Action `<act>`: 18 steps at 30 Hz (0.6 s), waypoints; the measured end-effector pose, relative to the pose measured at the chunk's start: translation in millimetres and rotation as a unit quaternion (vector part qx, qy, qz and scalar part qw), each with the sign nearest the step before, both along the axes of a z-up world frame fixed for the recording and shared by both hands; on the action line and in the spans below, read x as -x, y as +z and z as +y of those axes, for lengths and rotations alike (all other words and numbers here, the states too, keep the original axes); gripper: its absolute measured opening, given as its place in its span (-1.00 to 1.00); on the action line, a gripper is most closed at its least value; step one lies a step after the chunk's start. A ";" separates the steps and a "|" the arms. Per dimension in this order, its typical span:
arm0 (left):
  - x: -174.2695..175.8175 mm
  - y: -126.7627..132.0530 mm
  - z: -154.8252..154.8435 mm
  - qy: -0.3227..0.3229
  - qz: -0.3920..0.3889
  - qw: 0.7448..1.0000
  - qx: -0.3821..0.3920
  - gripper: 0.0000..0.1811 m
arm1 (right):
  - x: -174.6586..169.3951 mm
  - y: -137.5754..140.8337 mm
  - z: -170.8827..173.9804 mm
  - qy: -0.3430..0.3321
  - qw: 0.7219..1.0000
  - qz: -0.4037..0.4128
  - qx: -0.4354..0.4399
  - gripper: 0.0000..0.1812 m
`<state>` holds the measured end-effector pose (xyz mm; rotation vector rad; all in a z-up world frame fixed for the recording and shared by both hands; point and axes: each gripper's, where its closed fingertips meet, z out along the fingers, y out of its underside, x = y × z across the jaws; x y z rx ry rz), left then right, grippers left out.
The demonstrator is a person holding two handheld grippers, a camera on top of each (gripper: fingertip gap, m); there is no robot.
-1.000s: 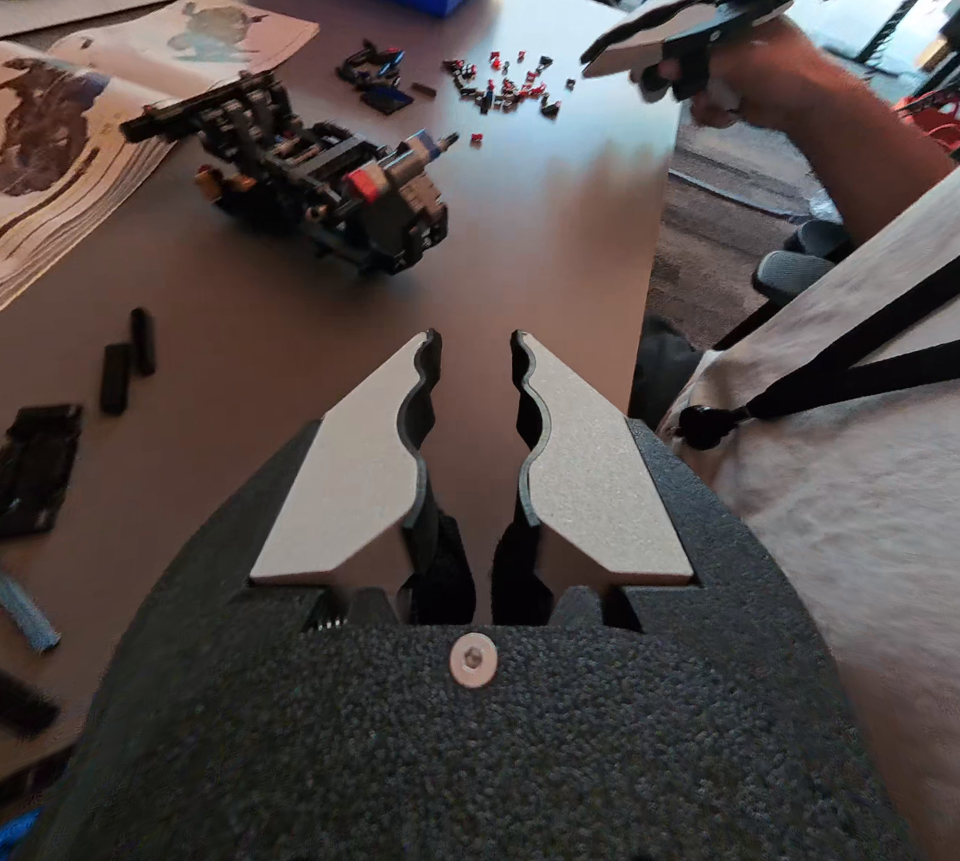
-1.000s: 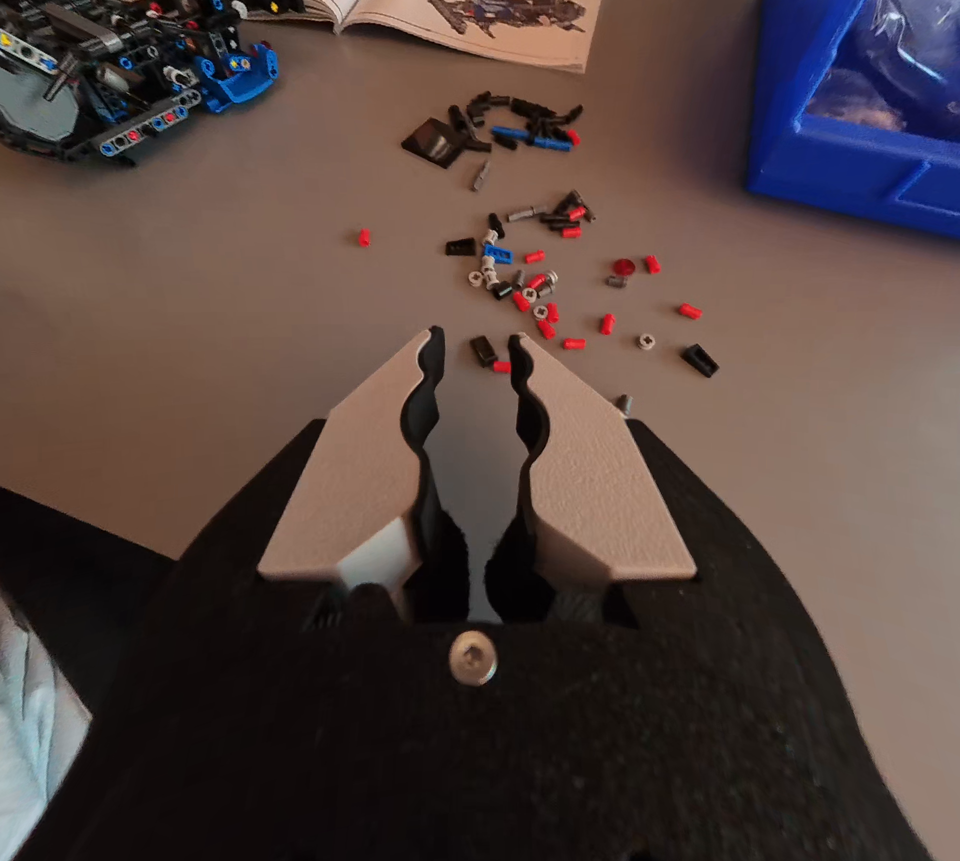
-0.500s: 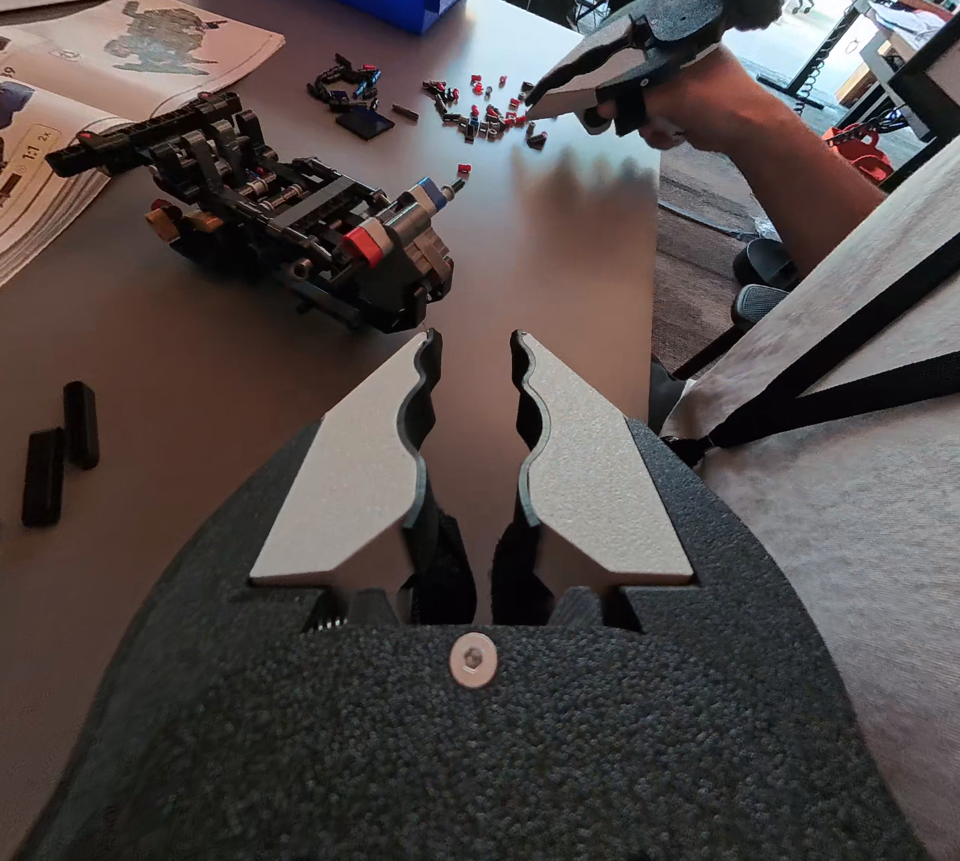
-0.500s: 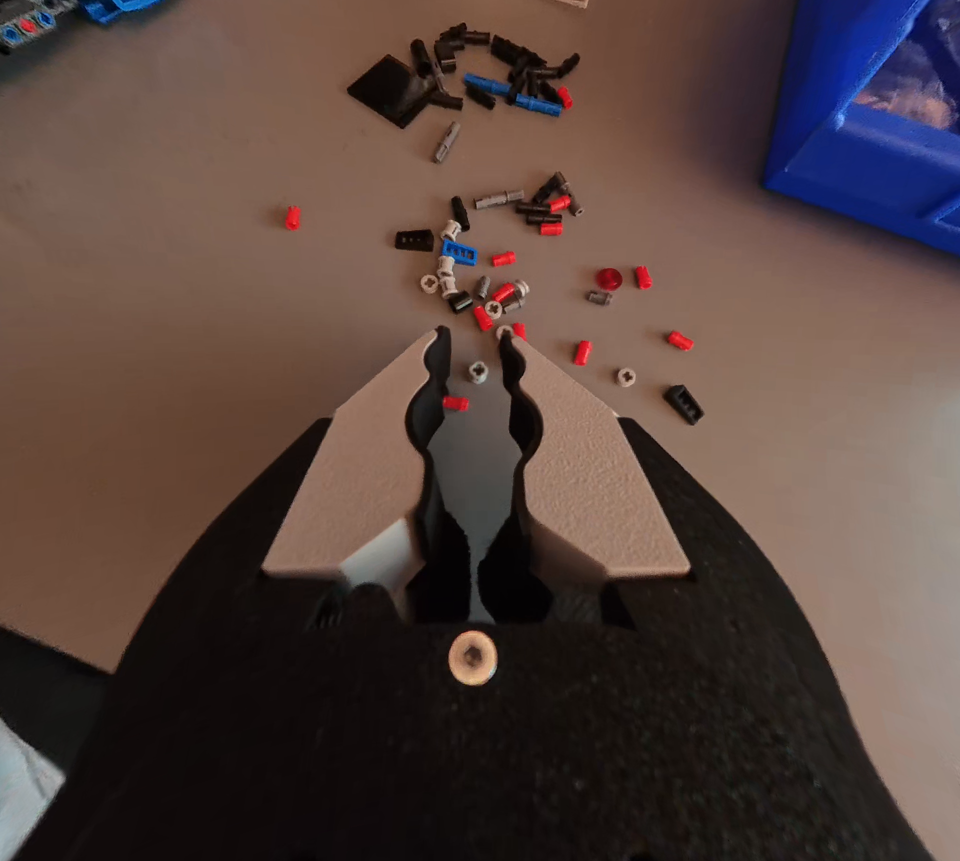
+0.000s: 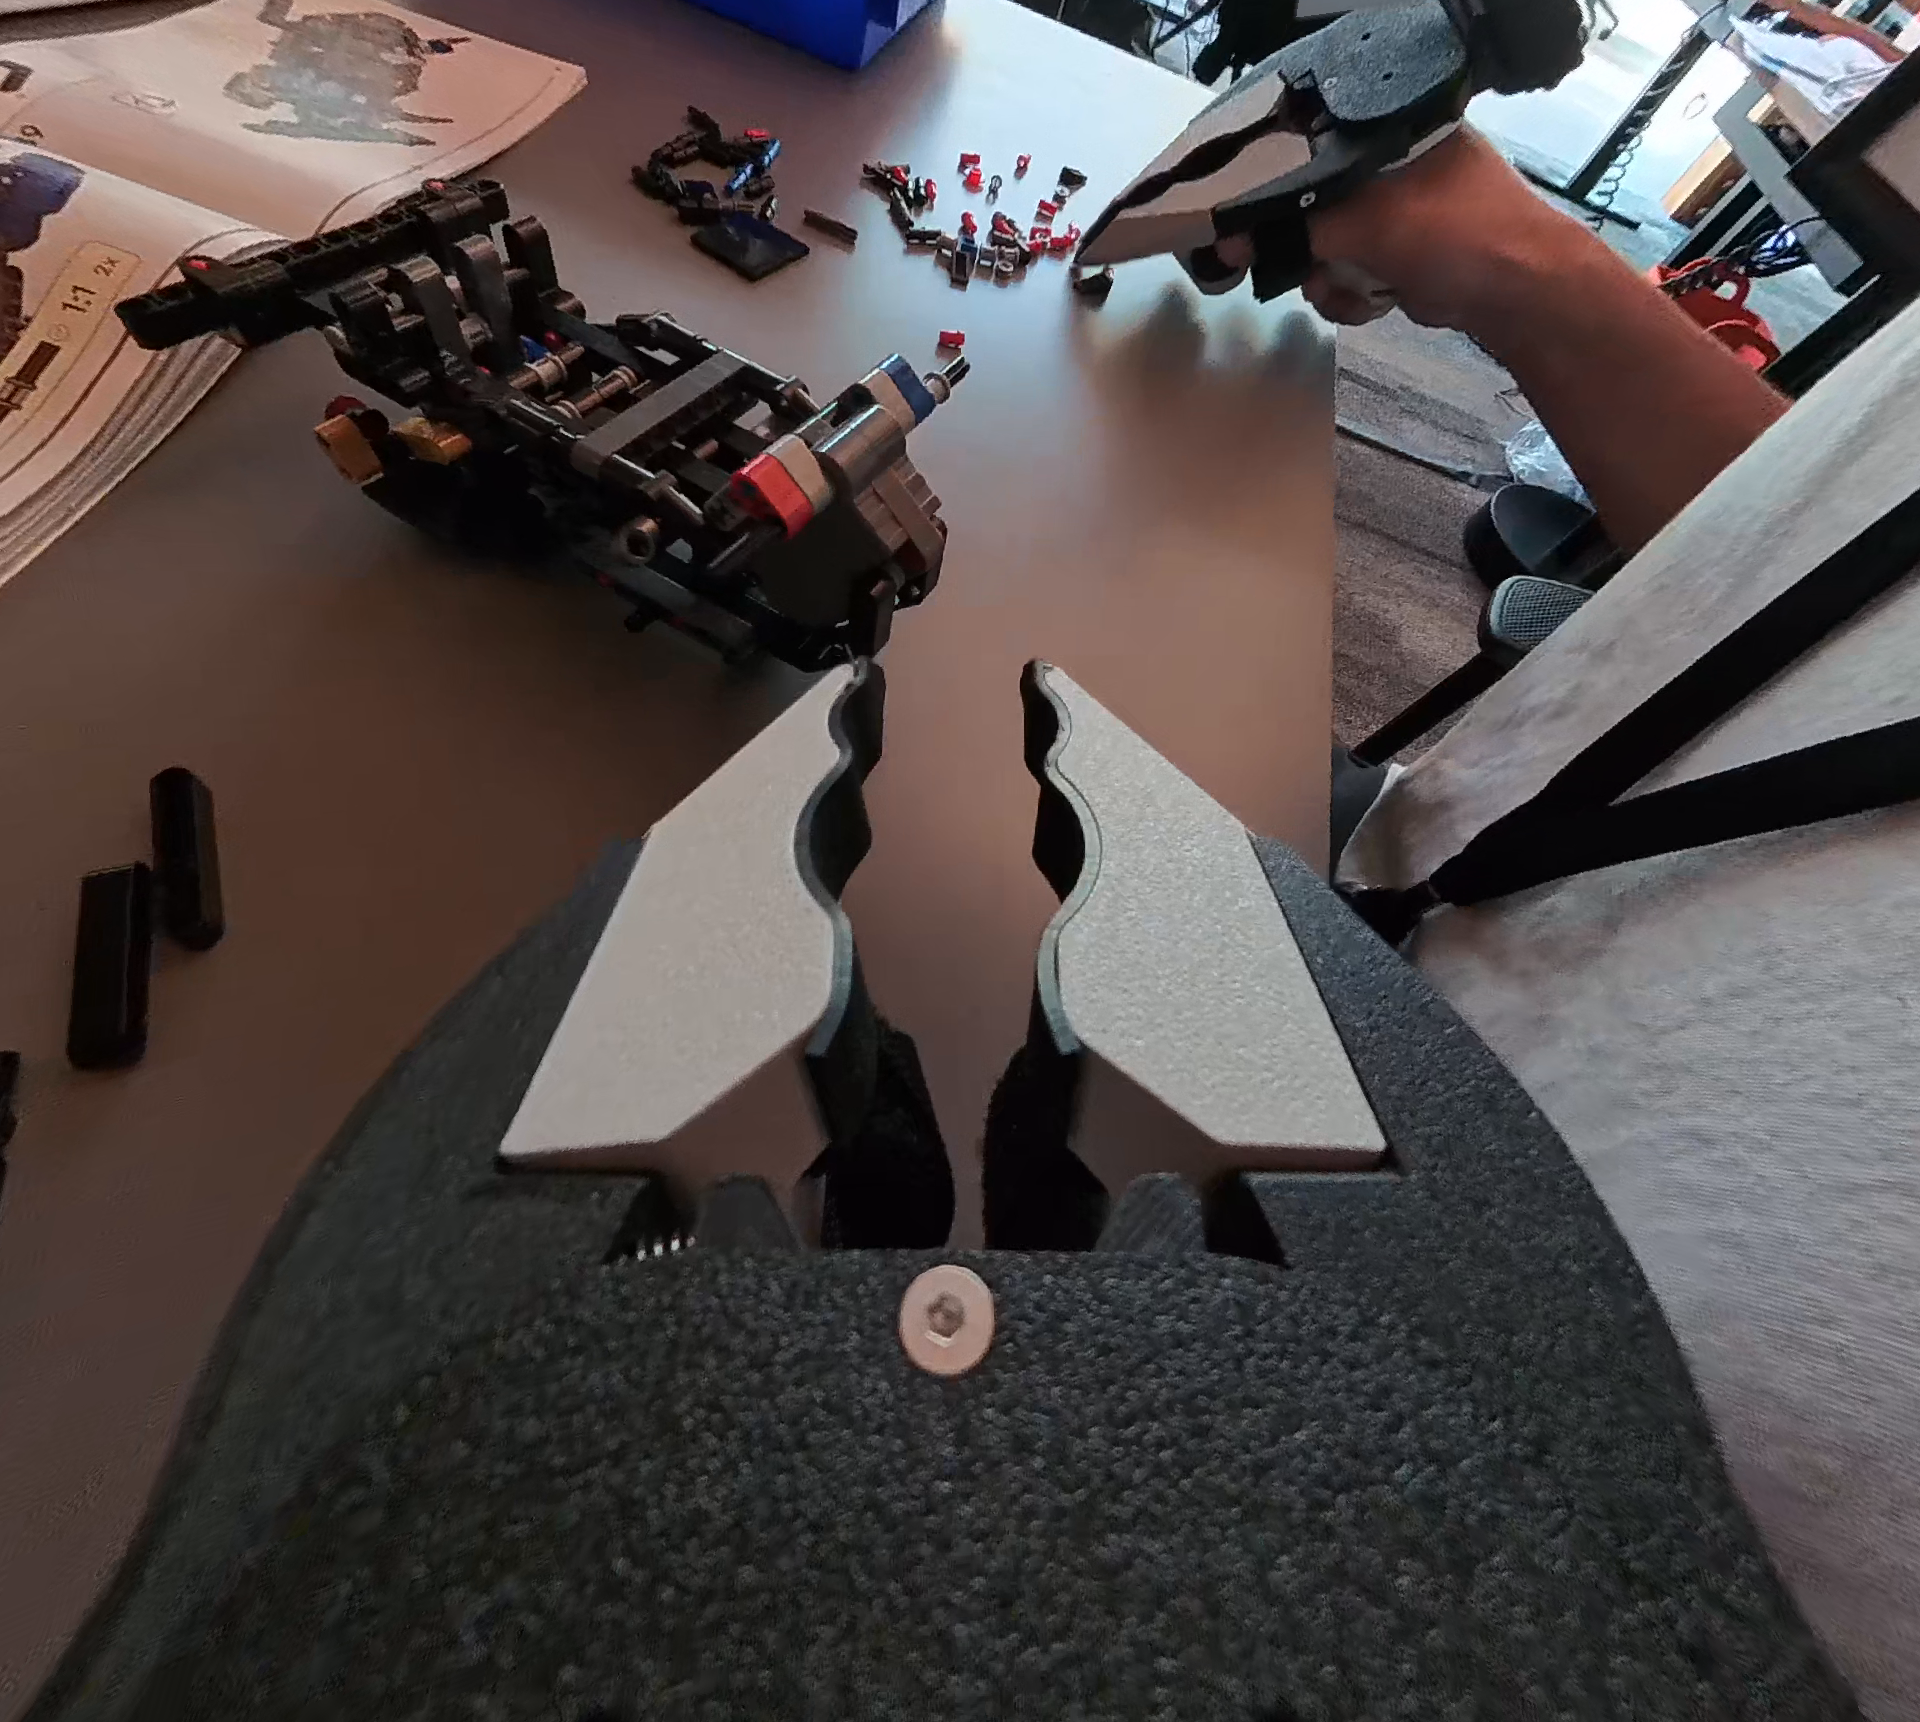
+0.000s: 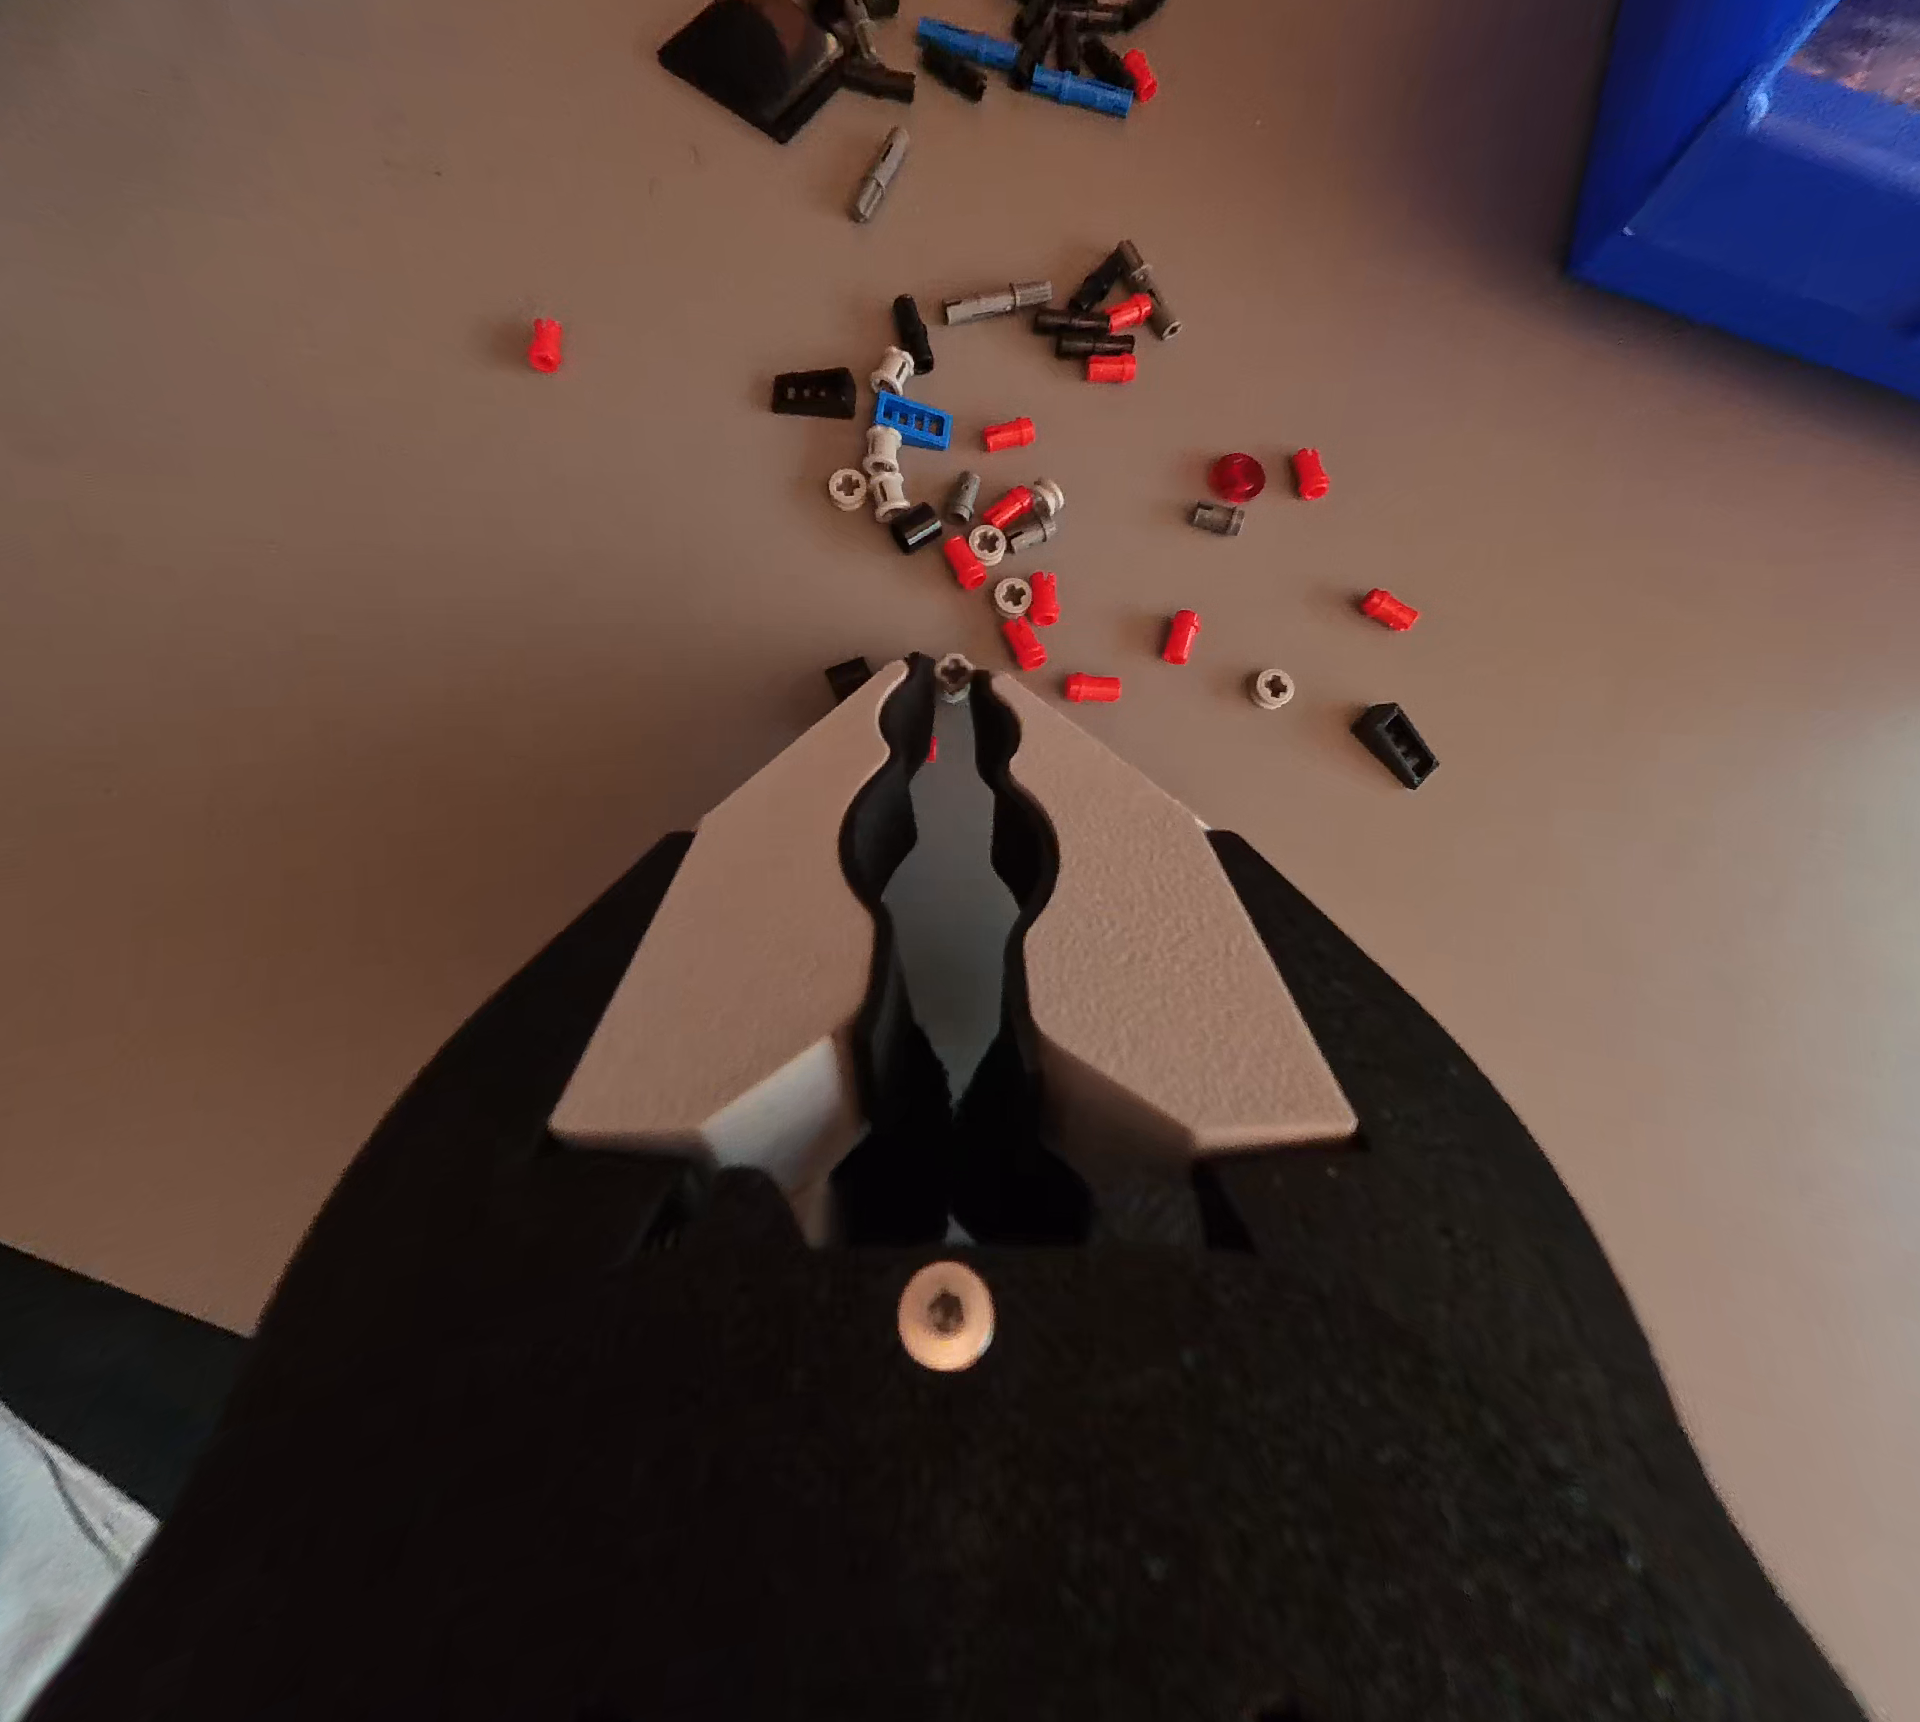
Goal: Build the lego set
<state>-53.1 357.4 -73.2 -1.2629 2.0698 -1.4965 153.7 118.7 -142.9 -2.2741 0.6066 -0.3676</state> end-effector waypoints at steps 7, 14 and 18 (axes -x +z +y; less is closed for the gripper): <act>-1.9 -0.2 -0.6 0.002 -0.040 0.996 -0.078 -0.72 | 15.7 40.4 33.9 0.037 0.989 0.012 -0.142 -0.93; -15.0 32.5 -34.3 -0.018 -0.206 0.960 -0.186 -0.75 | 123.7 112.9 142.0 0.175 0.858 0.217 -0.432 -0.94; -12.2 52.3 -44.2 -0.002 -0.282 0.936 -0.211 -0.79 | 187.3 129.6 184.8 0.213 0.757 0.361 -0.501 -0.94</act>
